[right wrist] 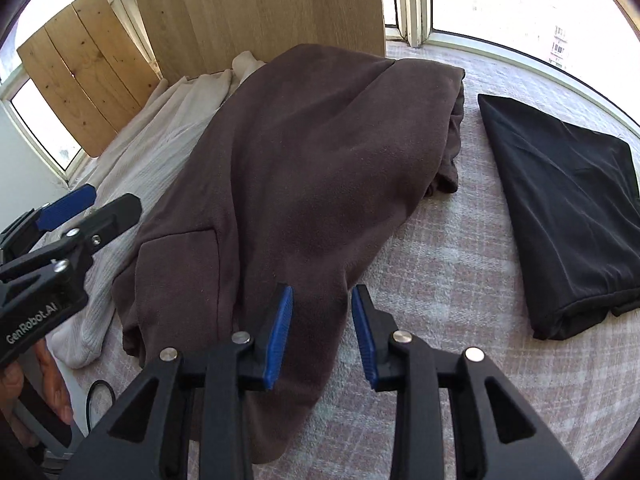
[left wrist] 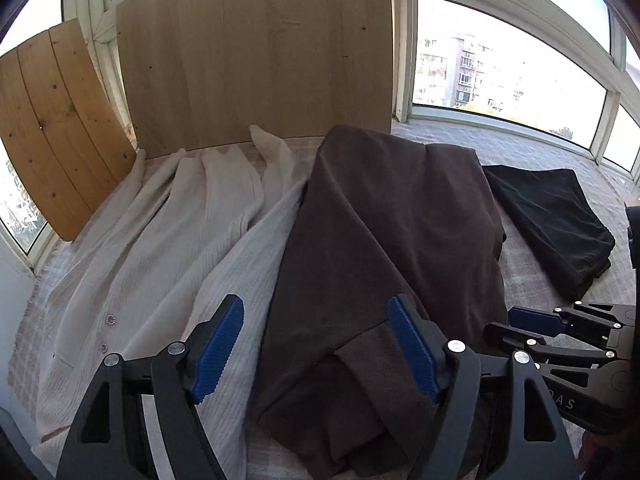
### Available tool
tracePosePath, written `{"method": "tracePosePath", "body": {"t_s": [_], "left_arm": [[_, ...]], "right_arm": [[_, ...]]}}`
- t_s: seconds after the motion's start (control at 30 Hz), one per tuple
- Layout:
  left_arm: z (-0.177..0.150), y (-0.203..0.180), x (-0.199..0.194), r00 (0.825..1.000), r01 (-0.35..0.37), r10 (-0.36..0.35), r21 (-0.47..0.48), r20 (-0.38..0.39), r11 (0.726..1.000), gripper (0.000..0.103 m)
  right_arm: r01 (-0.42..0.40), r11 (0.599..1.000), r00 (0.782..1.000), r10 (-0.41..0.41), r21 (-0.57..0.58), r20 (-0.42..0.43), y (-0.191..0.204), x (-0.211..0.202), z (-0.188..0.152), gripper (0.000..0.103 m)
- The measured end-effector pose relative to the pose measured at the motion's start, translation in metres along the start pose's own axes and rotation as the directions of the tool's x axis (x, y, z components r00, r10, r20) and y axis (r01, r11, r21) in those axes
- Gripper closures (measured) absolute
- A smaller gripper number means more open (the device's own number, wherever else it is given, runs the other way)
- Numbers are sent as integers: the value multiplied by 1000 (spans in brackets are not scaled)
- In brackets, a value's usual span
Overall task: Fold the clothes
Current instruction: 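Grasp the brown fleece garment with the left tool while the right tool grasps it too, then lift the brown garment with both tools and carry it past the black shorts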
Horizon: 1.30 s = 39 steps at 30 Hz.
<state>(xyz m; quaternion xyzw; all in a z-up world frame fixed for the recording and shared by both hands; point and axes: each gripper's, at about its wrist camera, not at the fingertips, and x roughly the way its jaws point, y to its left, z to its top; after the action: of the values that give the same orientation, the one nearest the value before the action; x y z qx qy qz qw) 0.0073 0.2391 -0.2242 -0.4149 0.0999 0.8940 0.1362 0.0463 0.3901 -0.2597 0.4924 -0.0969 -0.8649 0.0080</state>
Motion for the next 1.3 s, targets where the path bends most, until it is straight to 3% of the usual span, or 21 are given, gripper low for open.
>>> {"method": "tracePosePath", "body": {"t_s": [0.2, 0.33, 0.4, 0.43, 0.5, 0.57, 0.67, 0.9, 1.0, 1.2, 1.3], "left_arm": [[15, -11, 61, 991, -27, 32, 34, -133, 999, 27], [24, -12, 79, 988, -31, 39, 60, -149, 998, 14], [26, -9, 85, 991, 15, -8, 50, -134, 999, 10], [27, -8, 86, 991, 38, -32, 45, -128, 998, 22], [28, -3, 85, 990, 81, -77, 30, -122, 996, 33], [30, 0, 84, 986, 126, -122, 21, -115, 992, 59], [29, 3, 76, 977, 193, -191, 12, -99, 981, 77], [33, 5, 34, 973, 232, -232, 39, -7, 972, 79], [43, 10, 9, 961, 270, -272, 41, 48, 962, 80], [67, 19, -57, 912, 364, -367, 53, 180, 930, 80], [81, 16, -91, 880, 398, -407, 87, 245, 913, 80]], "right_arm": [[-4, 998, 1000, 3, 67, 11, -10, 16, 19, 72], [-1, 995, 1000, 1, 96, -5, -12, 37, 36, 71], [-4, 996, 1000, 3, 92, 13, -10, 42, 40, 69], [-7, 997, 1000, 5, 80, 25, -8, 43, 41, 70], [-16, 999, 999, 15, 36, 49, -6, 44, 41, 78], [-43, 998, 997, 40, 48, 68, -11, 44, 42, 85], [-68, 996, 991, 60, 60, 122, -12, 35, 40, 91], [-78, 995, 966, 62, 55, 249, -4, -9, 39, 93], [-77, 996, 949, 58, 48, 310, 0, -36, 42, 93], [-64, 997, 900, 45, 30, 433, 4, -105, 43, 94], [-50, 999, 892, 36, 20, 451, 6, -130, 37, 94]]}}
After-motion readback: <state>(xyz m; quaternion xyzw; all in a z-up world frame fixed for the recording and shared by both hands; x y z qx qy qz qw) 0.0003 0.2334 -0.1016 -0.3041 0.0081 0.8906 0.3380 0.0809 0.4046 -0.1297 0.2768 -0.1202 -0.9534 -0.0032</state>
